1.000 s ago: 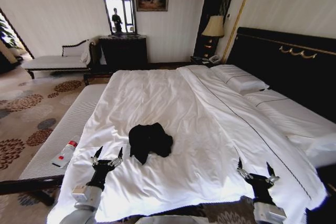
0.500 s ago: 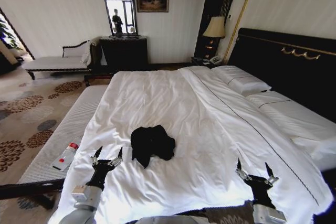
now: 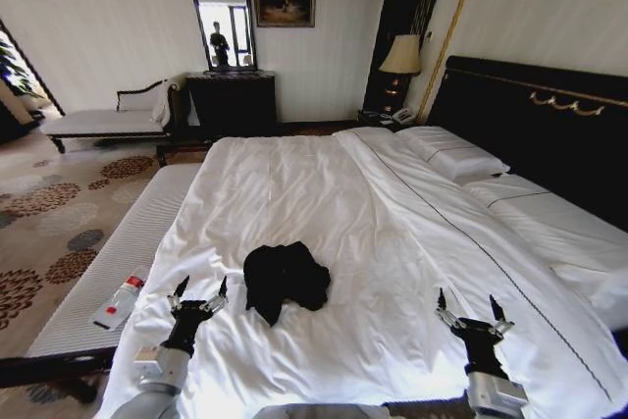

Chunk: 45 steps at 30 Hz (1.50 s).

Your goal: Fold the clothes on the bed.

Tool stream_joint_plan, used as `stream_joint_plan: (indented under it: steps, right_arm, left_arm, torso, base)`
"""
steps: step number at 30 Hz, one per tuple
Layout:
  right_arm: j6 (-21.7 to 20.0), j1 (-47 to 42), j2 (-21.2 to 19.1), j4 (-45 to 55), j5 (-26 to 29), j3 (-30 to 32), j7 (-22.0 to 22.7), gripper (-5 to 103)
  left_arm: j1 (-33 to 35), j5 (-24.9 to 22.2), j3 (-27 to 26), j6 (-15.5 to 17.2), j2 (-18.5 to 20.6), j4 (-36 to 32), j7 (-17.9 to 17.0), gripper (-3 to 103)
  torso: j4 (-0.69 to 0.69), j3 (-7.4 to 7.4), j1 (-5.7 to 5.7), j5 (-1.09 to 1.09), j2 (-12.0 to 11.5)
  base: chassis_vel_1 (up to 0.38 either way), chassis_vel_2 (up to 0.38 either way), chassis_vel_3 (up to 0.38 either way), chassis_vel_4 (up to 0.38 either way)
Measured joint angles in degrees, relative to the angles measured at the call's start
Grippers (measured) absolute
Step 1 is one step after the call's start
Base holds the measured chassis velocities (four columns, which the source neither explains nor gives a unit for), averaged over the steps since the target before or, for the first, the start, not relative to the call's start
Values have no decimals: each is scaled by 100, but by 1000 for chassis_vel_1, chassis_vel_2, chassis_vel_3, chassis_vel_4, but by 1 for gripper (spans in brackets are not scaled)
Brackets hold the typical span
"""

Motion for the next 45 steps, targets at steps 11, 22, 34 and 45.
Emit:
stream_joint_plan:
  steps: [11,22,34,45]
  right_arm:
    - [-1922,220,-1218,939,2368,-185,274,100]
    - [-3841,1968,-4029,1085,5779,-618,619,100]
    - [-4146,4391,-4609,13,6322,-2948,609,100]
    - [-4138,6011,-3365,-2039,5465,-5284,334,100]
  left_arm:
    - [65,-475,-232,223,-36,209,-108,100]
    - [327,-662,-306,56,-180,292,-133,100]
    - [547,-382,-317,-9,-311,193,-209,100]
    - [471,-176,-256,340,-307,16,-294,100]
  torso:
    - [0,-1,-3,3,2]
    - [1,-1,-3,4,3]
    - [4,-1,-3,1,3]
    - [2,-1,-2,0,2]
  base:
    - [0,0,0,0]
    - [0,0,0,0]
    - [0,0,0,0]
    - [0,0,0,0]
